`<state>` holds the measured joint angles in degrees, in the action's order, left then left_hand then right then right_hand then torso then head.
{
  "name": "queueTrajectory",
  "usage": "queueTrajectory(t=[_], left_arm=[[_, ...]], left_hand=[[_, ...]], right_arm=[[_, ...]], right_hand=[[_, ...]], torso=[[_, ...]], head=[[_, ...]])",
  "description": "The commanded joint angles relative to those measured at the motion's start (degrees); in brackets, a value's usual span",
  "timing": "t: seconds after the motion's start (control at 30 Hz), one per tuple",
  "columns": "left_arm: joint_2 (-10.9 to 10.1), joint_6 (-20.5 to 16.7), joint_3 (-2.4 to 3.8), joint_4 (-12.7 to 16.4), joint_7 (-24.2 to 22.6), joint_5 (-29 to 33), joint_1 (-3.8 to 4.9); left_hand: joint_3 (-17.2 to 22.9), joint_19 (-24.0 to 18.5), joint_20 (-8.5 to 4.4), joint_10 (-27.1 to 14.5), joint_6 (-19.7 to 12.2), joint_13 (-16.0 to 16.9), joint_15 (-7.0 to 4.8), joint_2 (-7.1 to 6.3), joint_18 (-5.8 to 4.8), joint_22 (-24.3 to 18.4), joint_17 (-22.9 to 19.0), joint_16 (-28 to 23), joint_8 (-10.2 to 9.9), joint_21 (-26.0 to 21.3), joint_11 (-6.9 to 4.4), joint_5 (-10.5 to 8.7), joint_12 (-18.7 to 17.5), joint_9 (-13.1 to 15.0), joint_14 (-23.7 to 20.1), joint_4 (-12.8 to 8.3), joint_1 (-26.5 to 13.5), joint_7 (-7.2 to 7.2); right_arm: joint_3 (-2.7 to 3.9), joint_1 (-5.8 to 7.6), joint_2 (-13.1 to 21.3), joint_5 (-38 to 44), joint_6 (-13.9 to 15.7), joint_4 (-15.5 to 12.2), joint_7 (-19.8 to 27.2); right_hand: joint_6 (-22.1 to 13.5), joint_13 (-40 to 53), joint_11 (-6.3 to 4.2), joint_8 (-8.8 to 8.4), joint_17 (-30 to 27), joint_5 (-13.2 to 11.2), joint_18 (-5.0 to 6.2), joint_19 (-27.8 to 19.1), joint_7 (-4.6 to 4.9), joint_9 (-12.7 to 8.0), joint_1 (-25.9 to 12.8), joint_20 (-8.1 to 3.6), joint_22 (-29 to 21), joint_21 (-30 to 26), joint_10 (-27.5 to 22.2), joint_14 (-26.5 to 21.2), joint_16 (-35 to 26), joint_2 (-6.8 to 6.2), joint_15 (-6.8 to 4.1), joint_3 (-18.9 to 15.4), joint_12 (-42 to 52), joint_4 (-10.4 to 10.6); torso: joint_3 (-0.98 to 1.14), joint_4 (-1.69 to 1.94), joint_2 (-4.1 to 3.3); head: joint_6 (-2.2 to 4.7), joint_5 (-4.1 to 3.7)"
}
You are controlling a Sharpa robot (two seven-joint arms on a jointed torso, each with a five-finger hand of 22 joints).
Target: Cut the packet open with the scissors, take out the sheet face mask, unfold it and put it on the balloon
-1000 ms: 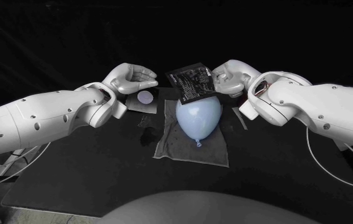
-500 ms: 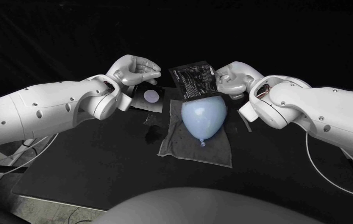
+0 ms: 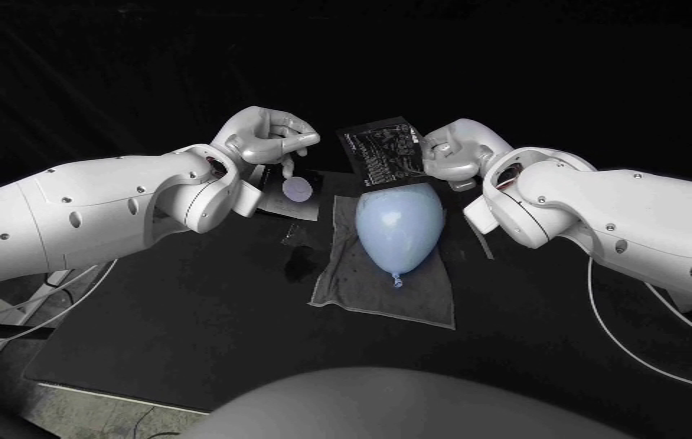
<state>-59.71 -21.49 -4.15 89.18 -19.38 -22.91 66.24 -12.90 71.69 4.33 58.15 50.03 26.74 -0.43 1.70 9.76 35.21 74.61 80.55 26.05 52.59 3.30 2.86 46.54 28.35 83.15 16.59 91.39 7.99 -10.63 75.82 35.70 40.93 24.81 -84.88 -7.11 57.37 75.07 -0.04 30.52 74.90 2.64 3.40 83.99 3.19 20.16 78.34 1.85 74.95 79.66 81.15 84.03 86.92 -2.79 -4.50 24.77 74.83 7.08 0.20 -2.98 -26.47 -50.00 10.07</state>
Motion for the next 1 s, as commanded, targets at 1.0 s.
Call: queueTrajectory(t=[1.0], left_arm=[[8.5, -3.4, -0.58, 1.4, 16.0, -1.0, -0.13]], left_hand=[[6.2, -3.9, 2.20, -1.7, -9.6, 7.0, 2.02, -12.30, -1.44, 12.0, 2.6, 0.9, -7.8, 12.0, 2.69, 0.10, 6.8, -3.9, 1.2, 0.7, -31.2, 2.88]], right_arm=[[0.04, -1.20, -6.9, 12.4, 1.7, 4.2, -8.7]], right_hand=[[-0.3, 2.9, -0.96, 1.41, 11.1, 0.3, -0.98, 1.8, 0.15, 0.5, 0.0, -0.18, 9.9, 0.5, 1.9, 5.1, 0.4, -0.07, -0.06, 4.2, 0.1, -2.6]], torso=[[-0.01, -0.02, -0.24]], head=[[2.46, -2.60]])
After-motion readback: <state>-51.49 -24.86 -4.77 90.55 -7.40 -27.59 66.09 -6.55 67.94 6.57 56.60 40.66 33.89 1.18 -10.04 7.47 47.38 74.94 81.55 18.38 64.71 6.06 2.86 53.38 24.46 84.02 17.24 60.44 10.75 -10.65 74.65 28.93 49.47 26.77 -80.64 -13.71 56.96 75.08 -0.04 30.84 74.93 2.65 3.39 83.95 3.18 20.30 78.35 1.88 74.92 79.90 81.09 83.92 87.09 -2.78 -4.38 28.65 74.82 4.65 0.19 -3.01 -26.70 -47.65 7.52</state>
